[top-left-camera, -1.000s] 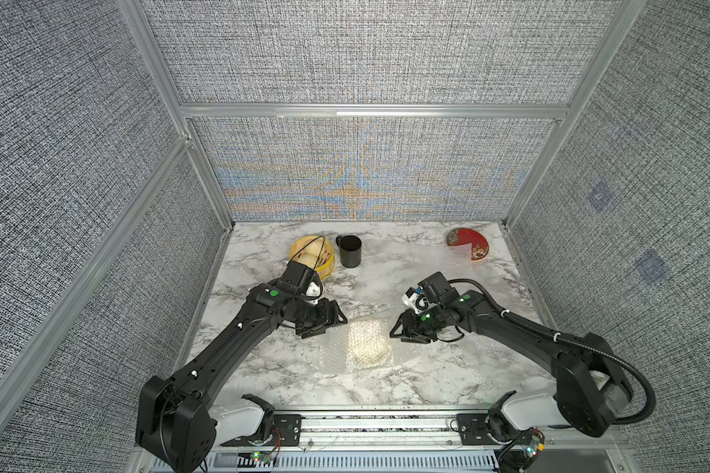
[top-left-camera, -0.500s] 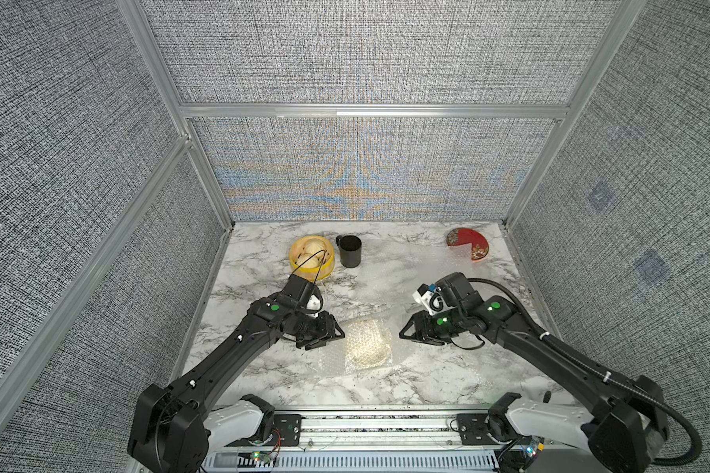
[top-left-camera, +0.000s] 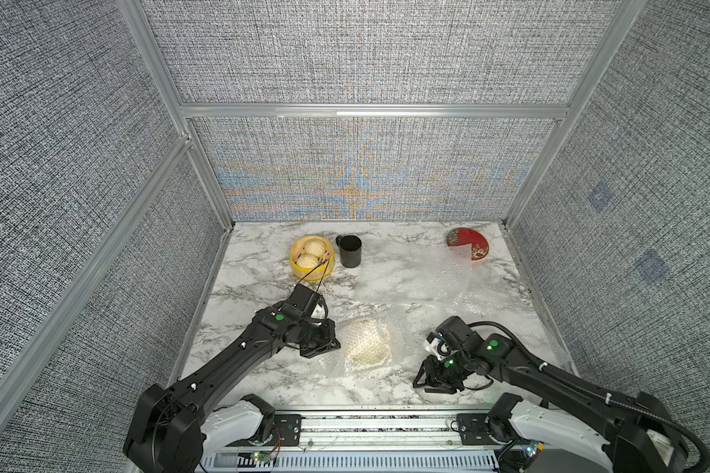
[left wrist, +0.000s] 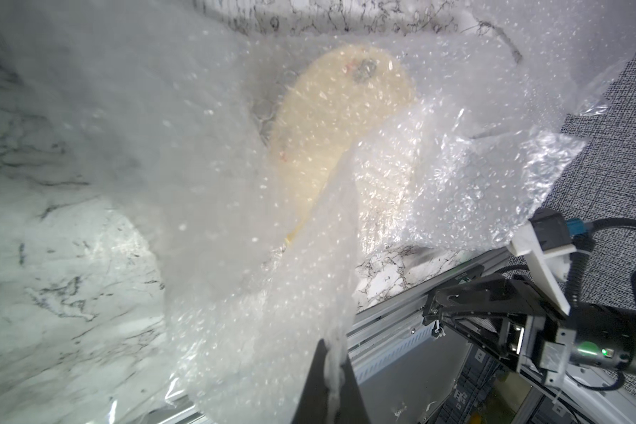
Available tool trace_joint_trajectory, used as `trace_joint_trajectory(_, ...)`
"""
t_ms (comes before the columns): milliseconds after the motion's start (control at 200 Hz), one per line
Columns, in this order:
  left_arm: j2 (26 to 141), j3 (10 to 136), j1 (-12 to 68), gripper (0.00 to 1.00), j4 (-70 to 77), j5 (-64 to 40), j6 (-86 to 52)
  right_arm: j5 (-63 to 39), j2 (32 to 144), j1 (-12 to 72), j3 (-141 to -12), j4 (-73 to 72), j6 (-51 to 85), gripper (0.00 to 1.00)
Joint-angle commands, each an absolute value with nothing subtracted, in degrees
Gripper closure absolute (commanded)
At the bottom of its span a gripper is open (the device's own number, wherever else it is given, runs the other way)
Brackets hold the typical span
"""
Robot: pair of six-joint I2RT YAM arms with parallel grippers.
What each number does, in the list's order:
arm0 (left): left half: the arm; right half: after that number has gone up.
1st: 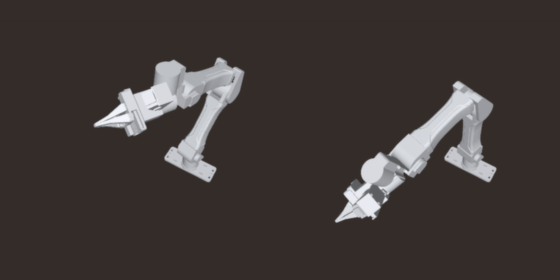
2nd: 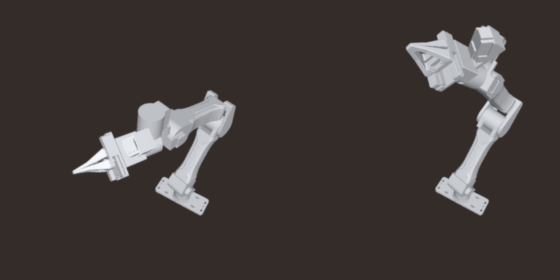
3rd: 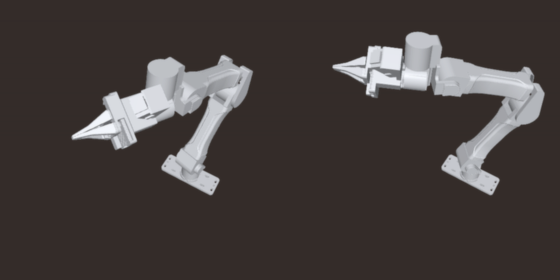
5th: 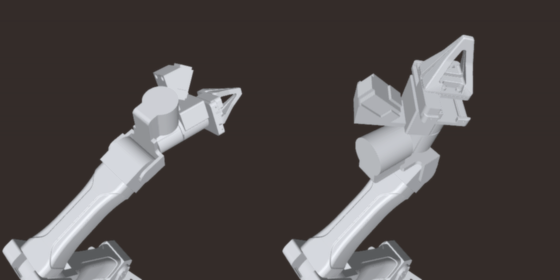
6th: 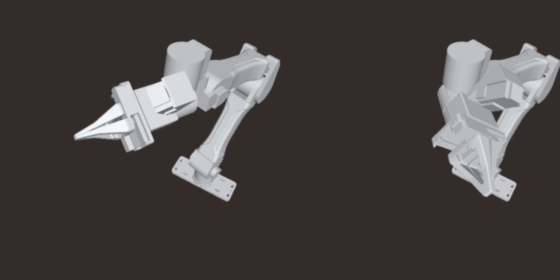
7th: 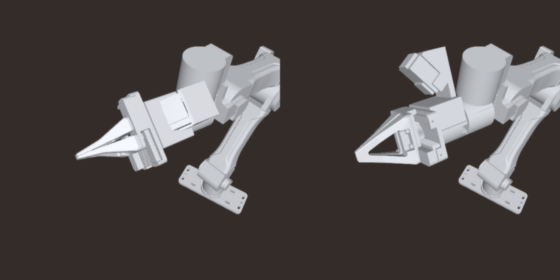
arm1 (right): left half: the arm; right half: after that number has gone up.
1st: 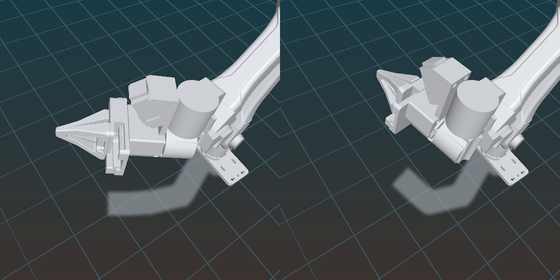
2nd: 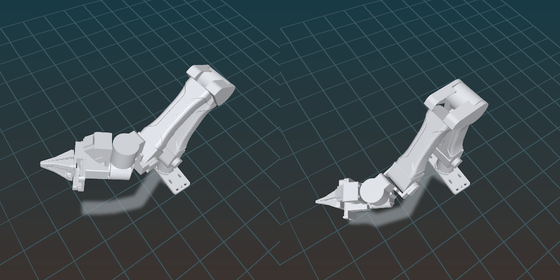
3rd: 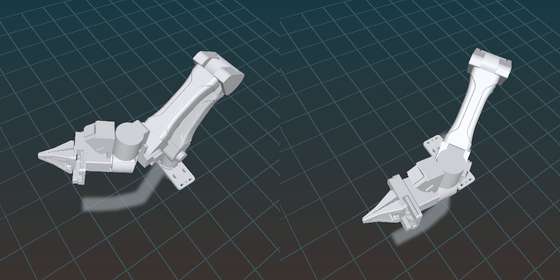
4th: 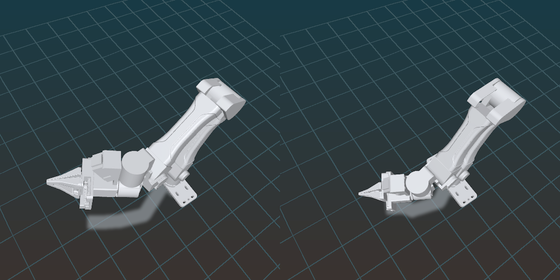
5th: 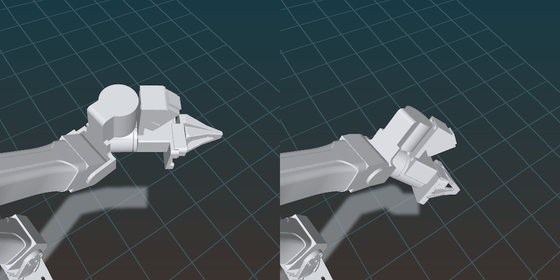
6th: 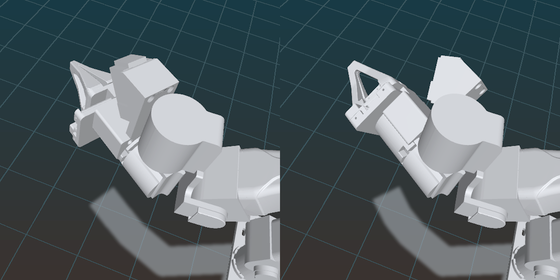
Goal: Unpack dinner plates from bubble wrap
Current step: Unwrap the bubble wrap at the center of the board.
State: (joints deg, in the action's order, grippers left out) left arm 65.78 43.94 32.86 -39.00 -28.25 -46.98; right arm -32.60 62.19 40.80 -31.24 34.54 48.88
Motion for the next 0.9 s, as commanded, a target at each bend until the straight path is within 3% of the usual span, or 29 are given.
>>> trace_joint_trajectory(0, 64.9, 43.4, 32.8, 0.95, -38.6, -27.3, -47.8, -33.7, 68.3, 40.8, -34.0, 27.2, 48.3, 0.56)
trace_joint_trajectory(270, 58.6, 39.1, 32.9, 0.96, -38.5, -27.1, -50.5, -29.3, 83.9, 38.9, -45.4, 25.5, 41.9, 0.60)
trace_joint_trajectory(625, 48.5, 32.3, 33.6, 0.96, -39.5, -26.4, -54.8, -33.8, 104.5, 39.1, -71.2, 23.3, 34.9, 0.62)
trace_joint_trajectory(761, 44.0, 30.0, 33.8, 0.96, -39.5, -26.3, -57.7, -35.6, 107.2, 39.4, -78.4, 26.8, 32.6, 0.59)
trace_joint_trajectory(896, 41.0, 27.6, 34.5, 0.96, -38.4, -26.5, -60.5, -34.6, 103.2, 39.2, -76.8, 29.9, 31.6, 0.51)
